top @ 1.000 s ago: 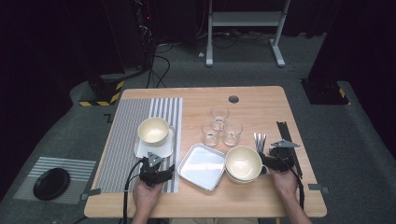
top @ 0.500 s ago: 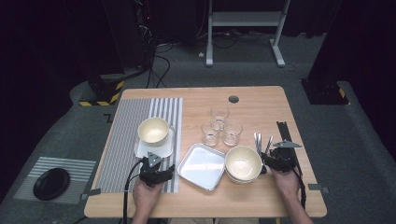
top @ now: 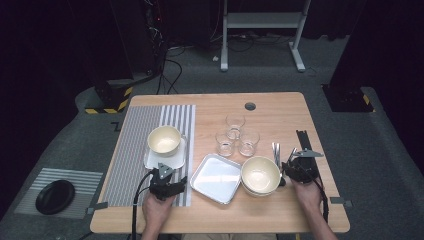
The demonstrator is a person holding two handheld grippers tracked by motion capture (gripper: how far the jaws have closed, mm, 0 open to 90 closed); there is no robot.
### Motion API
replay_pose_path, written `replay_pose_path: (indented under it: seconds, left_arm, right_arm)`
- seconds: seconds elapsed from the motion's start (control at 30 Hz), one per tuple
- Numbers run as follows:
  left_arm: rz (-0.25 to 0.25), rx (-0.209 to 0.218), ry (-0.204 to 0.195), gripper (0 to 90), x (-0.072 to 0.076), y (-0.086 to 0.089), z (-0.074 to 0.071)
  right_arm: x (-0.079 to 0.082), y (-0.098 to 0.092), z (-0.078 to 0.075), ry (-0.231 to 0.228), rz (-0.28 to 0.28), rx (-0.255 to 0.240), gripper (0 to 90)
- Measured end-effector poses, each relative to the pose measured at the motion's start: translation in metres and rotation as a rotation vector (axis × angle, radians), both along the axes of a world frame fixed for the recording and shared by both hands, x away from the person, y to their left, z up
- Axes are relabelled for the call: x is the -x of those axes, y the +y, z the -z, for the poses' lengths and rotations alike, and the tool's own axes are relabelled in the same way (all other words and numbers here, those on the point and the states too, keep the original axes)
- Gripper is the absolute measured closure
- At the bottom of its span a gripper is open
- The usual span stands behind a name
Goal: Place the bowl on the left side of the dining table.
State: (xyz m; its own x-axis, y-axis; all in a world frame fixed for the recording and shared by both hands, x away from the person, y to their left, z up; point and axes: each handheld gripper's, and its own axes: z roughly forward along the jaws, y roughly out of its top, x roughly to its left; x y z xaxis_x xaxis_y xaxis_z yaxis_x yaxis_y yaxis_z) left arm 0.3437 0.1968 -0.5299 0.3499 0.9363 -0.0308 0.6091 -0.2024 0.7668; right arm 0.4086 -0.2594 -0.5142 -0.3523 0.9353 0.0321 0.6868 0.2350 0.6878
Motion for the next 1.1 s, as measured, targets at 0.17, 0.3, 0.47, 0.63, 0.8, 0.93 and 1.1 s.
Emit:
replay_pose_path:
  seconds: [0.17, 0.3, 0.47, 0.63, 0.8, 0.93, 1.1]
  left_arm:
    - [0.000, 0.000, 0.000, 30.0, 0.0000, 0.0000, 0.0000]
    - [0.000, 0.000, 0.000, 30.0, 0.0000, 0.0000, 0.0000]
    - [0.000, 0.000, 0.000, 30.0, 0.0000, 0.0000, 0.0000]
    - [0.001, -0.001, 0.000, 30.0, 0.0000, 0.0001, 0.0000]
    - [0.000, 0.000, 0.000, 30.0, 0.0000, 0.0000, 0.0000]
    - [0.001, 0.000, 0.000, 30.0, 0.0000, 0.0001, 0.0000]
    - [0.001, 0.000, 0.000, 30.0, 0.0000, 0.0001, 0.0000]
  right_arm:
    - [-0.0010, -0.0002, -0.0006, 0.008, 0.010, -0.005, 66.7]
    - [-0.0021, 0.0015, -0.0003, 0.003, 0.022, -0.003, 59.6]
    - [-0.0029, 0.0038, -0.0010, 0.011, 0.045, 0.020, 57.0]
    - [-0.0028, 0.0049, -0.0010, 0.012, 0.061, 0.030, 57.5]
    - [-0.0044, 0.0028, -0.0010, 0.004, 0.066, 0.034, 63.0]
    - [-0.0062, 0.0031, -0.0020, 0.015, 0.069, 0.037, 65.4]
    - [-0.0087, 0.0032, -0.0021, 0.013, 0.072, 0.040, 68.3]
